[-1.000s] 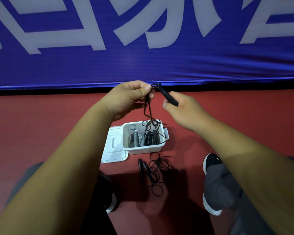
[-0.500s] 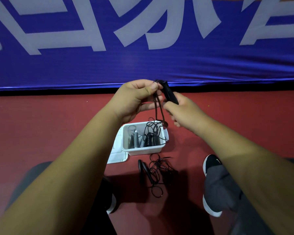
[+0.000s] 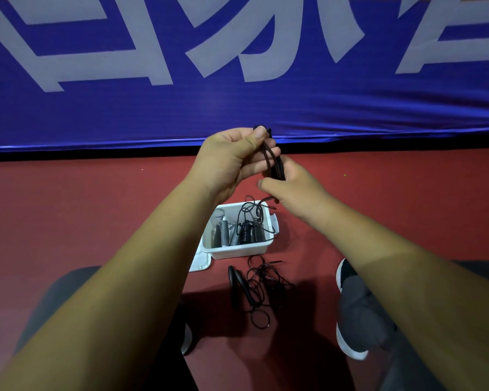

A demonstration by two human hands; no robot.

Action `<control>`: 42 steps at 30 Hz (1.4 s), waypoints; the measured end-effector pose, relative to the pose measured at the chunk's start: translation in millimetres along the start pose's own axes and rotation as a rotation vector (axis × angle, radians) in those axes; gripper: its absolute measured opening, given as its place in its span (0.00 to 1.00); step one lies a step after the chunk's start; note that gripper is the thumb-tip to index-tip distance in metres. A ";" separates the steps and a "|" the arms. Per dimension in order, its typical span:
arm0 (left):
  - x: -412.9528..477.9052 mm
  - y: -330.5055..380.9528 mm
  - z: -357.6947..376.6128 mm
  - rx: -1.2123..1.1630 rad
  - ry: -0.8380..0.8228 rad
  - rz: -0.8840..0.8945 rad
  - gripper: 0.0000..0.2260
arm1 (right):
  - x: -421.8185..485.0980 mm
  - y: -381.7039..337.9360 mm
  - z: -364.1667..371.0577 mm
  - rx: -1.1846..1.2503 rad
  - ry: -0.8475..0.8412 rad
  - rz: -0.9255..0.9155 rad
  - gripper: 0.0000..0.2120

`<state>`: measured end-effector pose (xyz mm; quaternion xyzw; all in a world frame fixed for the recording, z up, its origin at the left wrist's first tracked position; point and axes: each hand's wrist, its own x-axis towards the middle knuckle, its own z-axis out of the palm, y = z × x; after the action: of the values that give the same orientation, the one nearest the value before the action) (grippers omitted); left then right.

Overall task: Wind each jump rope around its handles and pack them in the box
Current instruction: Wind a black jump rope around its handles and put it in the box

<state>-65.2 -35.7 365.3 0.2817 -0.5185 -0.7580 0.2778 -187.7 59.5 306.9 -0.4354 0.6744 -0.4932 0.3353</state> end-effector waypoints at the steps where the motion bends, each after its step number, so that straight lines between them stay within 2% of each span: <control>1: 0.0 0.2 0.6 0.001 0.001 -0.001 0.08 | 0.5 -0.2 0.3 -0.037 0.009 0.008 0.10; 4: 0.2 2.2 1.2 0.000 -0.013 -0.003 0.08 | 2.5 -2.2 0.9 -0.083 0.033 0.048 0.02; 8: 1.5 7.2 -4.3 0.038 0.003 -0.003 0.08 | 6.7 -2.6 -0.3 -0.091 0.042 0.066 0.01; 11: 2.8 7.2 -10.7 0.141 0.018 0.008 0.09 | 8.8 0.2 -1.9 -0.094 0.035 0.063 0.05; 17: 3.6 5.5 -17.3 0.229 0.013 0.037 0.11 | 4.0 1.0 -3.7 -0.109 -0.022 -0.014 0.04; 22: 2.1 8.1 -22.3 0.323 0.024 0.093 0.11 | 1.5 -2.3 -6.7 -0.068 -0.027 -0.013 0.10; 25: 10.1 2.7 -27.9 0.244 0.102 0.097 0.13 | 2.2 -4.0 -7.5 -0.018 0.016 0.006 0.10; 27: 19.6 -10.5 -29.7 0.276 0.188 0.060 0.10 | 3.4 -7.1 -8.8 0.107 0.021 0.020 0.10; 28: 23.1 -18.6 -31.1 0.342 0.162 0.019 0.06 | 3.6 -10.6 -9.9 0.183 0.019 0.026 0.10; 29: 22.6 -26.8 -32.1 0.427 0.056 -0.036 0.10 | 3.5 -14.4 -11.3 0.252 0.018 0.031 0.09; 31: 17.4 -42.3 -31.7 0.547 -0.285 -0.123 0.26 | 2.5 -24.0 -15.4 0.358 0.020 0.032 0.10; 32: 12.9 -47.9 -29.7 0.597 -0.414 -0.158 0.29 | 2.3 -28.9 -17.9 0.400 0.025 0.032 0.11; 34: 4.5 -52.5 -24.1 0.665 -0.556 -0.224 0.23 | 2.6 -38.1 -24.1 0.466 0.069 0.026 0.11; 36: -0.2 -51.7 -20.2 0.654 -0.646 -0.235 0.09 | 4.1 -44.1 -32.3 0.478 0.165 0.002 0.11; 37: -3.3 -48.5 -18.7 0.616 -0.669 -0.241 0.08 | 5.2 -45.2 -37.3 0.453 0.217 -0.010 0.11; 42: -6.0 -22.8 -23.4 0.313 -0.615 -0.277 0.17 | 7.0 -43.4 -61.0 0.287 0.373 -0.015 0.13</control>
<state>-47.3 -39.2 337.6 0.1476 -0.6443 -0.7492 -0.0426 -233.1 69.9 365.9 -0.2897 0.6442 -0.6585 0.2597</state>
